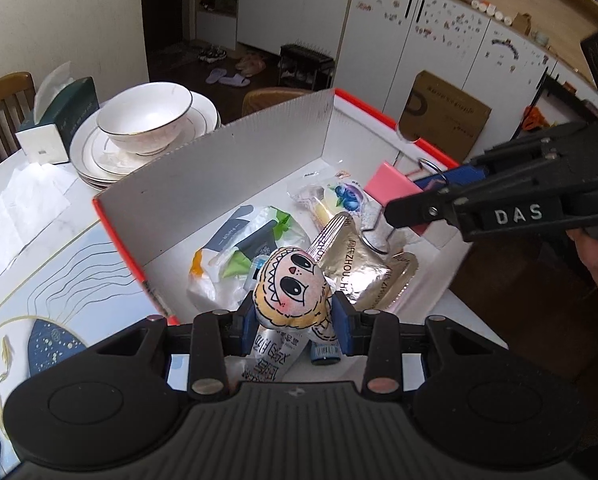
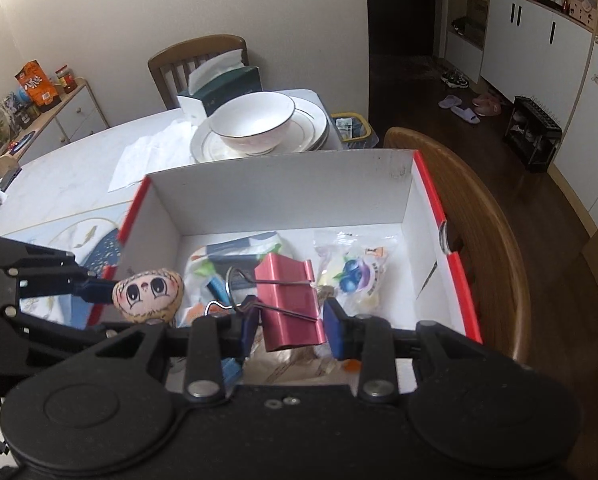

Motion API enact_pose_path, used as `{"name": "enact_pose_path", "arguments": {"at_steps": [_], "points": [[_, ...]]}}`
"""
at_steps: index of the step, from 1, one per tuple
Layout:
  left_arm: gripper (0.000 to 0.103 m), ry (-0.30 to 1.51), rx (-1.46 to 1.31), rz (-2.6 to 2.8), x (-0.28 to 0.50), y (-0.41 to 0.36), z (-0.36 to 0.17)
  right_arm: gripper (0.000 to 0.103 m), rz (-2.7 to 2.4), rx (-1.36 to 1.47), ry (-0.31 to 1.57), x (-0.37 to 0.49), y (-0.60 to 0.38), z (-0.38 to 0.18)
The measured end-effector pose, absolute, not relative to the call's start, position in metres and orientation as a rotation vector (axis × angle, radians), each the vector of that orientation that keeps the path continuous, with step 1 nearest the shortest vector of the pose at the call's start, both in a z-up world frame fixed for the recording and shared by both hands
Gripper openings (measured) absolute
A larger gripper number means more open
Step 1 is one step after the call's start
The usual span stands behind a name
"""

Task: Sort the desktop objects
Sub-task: 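Carry the plush and binder clip over the red shoebox with both tools, then open both tools to drop the plush and clip into the box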

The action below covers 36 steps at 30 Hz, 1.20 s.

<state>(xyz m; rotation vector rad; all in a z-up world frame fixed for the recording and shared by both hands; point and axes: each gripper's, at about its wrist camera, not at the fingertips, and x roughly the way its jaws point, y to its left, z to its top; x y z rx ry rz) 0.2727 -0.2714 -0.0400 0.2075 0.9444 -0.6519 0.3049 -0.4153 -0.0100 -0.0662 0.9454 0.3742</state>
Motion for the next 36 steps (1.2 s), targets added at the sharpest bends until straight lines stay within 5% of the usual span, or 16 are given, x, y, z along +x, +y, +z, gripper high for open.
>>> {"name": "enact_pose_path", "arguments": {"at_steps": [36], "points": [[0.040,1.089,0.231,-0.625,0.308,-0.306,-0.081,0.034,0.411,-0.137,1.053,0.357,-0.403,-0.061]]}}
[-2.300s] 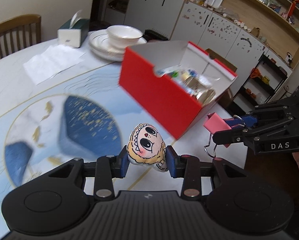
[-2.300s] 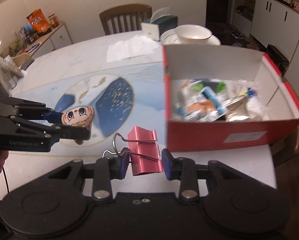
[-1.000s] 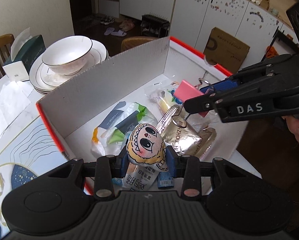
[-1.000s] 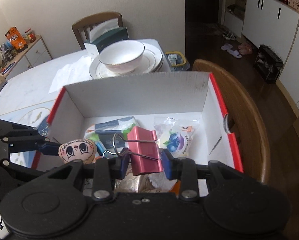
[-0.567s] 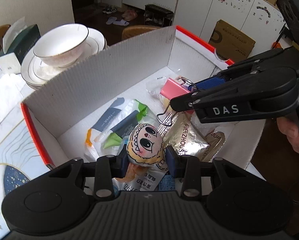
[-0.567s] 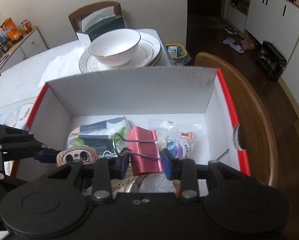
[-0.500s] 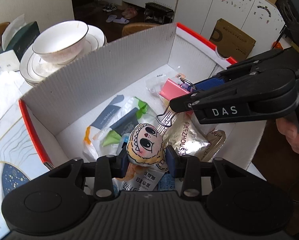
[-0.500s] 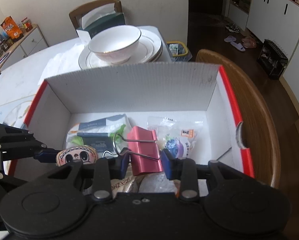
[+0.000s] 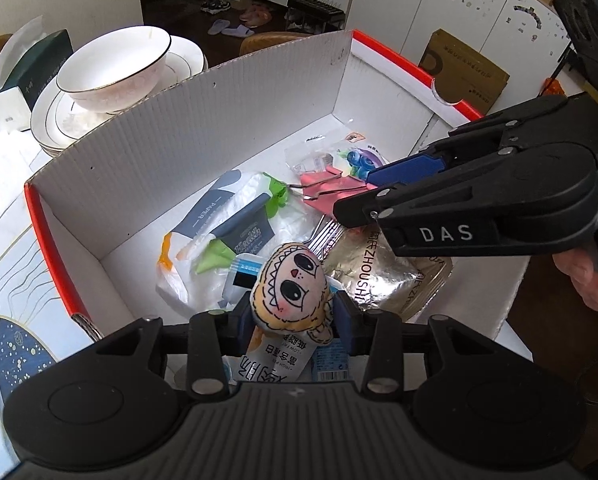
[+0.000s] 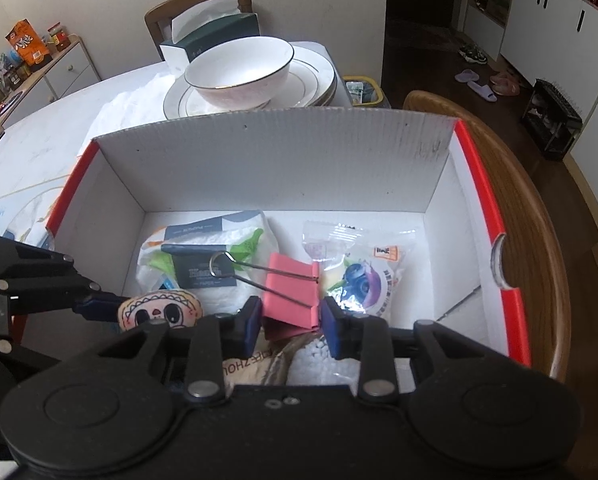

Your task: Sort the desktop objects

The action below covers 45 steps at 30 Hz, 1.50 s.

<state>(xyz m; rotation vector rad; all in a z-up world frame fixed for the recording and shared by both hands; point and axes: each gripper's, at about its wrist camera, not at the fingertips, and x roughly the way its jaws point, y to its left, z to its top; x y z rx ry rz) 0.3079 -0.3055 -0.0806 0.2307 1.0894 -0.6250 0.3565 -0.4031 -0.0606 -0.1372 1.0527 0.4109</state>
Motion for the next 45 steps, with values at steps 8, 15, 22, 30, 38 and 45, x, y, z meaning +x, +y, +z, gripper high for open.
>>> {"name": "enact_pose_path", "arguments": {"at_steps": [8,15,22,30,38,45], "points": [[0.062,1.046,0.200,-0.655,0.299,-0.302,-0.069,0.041,0.432,-0.097,1.043,0.345,-0.413,-0.045],[0.070,0.991,0.157,-0.641,0.288,-0.291,-0.055,0.061,0.477,-0.084,0.996,0.328,-0.423,-0.027],[0.072,0.928,0.106,-0.583,0.277,-0.272,-0.041,0.065,0.496,-0.080,0.954,0.312,-0.427,-0.012],[0.072,0.852,0.066,-0.526,0.253,-0.254,-0.020,0.072,0.511,-0.076,0.909,0.291,-0.431,0.002],[0.078,0.813,0.051,-0.497,0.236,-0.244,-0.005,0.079,0.516,-0.067,0.879,0.273,-0.433,0.008],[0.084,0.797,0.069,-0.478,0.222,-0.236,-0.002,0.086,0.518,-0.067,0.839,0.254,-0.435,0.012]]}}
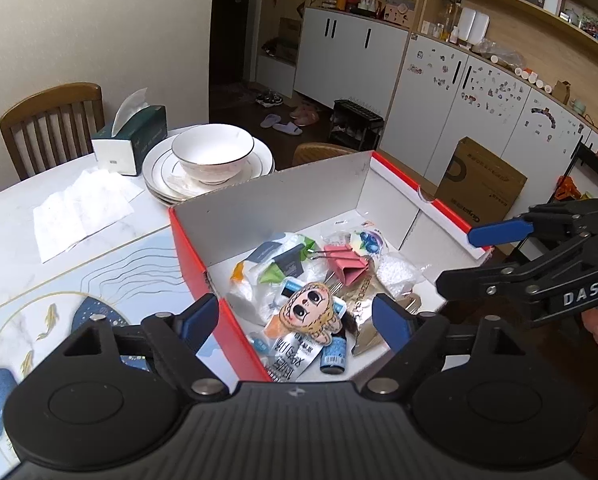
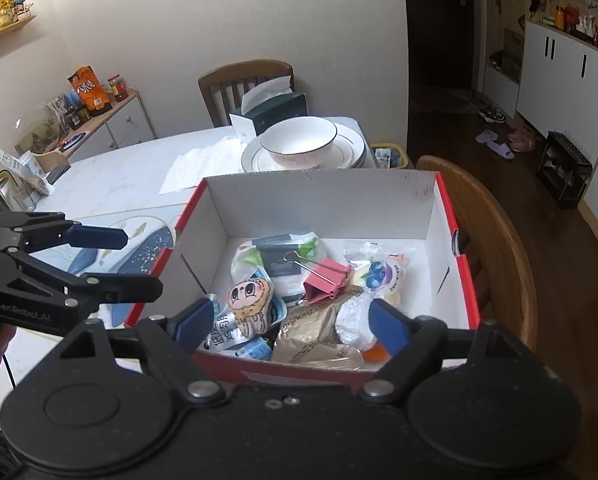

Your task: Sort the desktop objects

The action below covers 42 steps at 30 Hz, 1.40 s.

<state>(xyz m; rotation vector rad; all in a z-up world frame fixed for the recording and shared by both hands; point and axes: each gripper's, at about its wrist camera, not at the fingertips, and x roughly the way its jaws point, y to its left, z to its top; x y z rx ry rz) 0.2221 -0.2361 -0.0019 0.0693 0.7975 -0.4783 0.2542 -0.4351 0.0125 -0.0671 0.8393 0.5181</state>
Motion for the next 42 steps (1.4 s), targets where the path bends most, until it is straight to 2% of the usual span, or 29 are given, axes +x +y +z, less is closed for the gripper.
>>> {"name": "enact_pose_path", "arguments": {"at_steps": [5,7,8,11,42], "points": [[0.092,0.804,0.065,-0.463,0.216,-0.230,-0.005,0.095,0.512,-0.045,0.810,0.245,-0.438,0.015],[0.102,0.800,0.076,-0.449,0.214,-0.230,-0.006,0.098,0.503,-0.042,0.798,0.242,-0.438,0.015],[0.103,0.797,0.078,-0.450,0.213,-0.229,-0.007,0.100,0.498,-0.039,0.793,0.240,-0.439,0.016],[0.103,0.796,0.085,-0.445,0.208,-0.227,-0.007,0.103,0.493,-0.028,0.778,0.235,-0.439,0.017],[0.103,0.761,0.096,-0.469,0.174,-0.216,-0.002,0.103,0.477,0.016,0.791,0.202,-0.429,0.013]]}}
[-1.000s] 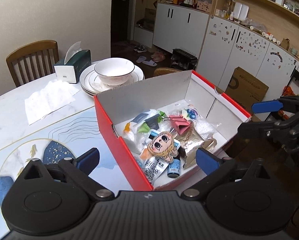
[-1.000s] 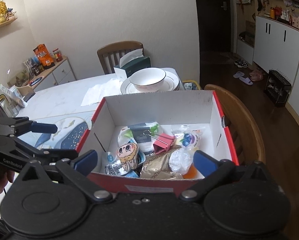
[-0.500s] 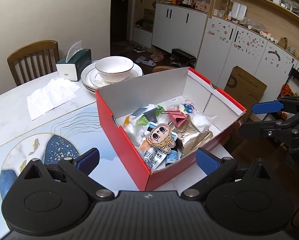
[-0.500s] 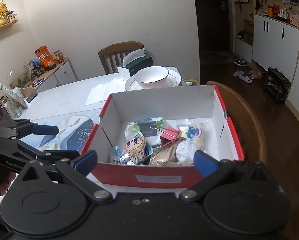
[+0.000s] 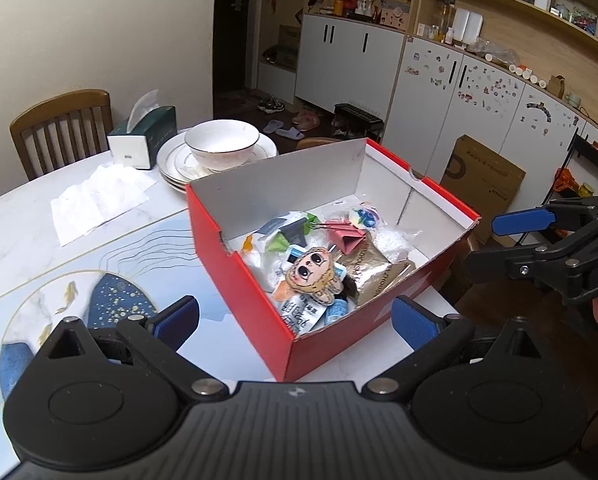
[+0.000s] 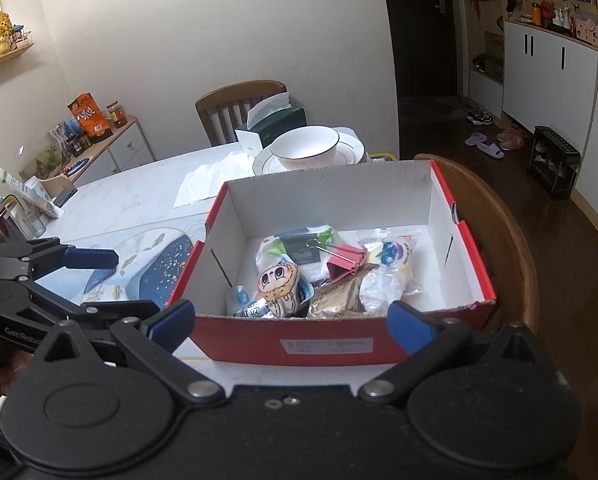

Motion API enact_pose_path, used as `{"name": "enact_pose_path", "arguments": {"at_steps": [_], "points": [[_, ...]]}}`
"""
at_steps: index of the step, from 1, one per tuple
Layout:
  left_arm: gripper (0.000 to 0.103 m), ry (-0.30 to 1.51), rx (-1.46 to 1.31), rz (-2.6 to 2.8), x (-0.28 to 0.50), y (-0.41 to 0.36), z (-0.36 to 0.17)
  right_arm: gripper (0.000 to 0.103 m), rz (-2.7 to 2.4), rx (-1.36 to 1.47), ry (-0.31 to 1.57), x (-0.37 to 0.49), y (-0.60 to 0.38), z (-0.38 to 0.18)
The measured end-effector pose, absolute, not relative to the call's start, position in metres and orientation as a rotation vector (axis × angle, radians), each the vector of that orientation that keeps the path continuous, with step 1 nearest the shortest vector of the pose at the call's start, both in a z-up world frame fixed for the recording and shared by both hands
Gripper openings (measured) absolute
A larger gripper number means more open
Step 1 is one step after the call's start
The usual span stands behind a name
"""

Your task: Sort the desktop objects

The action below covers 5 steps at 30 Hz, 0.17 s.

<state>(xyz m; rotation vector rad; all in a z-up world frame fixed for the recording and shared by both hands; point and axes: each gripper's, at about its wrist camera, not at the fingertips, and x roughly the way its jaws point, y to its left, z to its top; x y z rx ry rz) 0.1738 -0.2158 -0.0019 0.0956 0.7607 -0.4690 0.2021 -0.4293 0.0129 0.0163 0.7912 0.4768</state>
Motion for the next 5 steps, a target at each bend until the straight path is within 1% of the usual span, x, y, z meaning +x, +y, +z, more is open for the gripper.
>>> {"name": "enact_pose_path", "arguments": {"at_steps": [5], "points": [[0.103,0.756,0.078,-0.461,0.172,-0.201,-0.003,0.103,0.474,0.004,0.795,0.200,-0.417,0.013]]}}
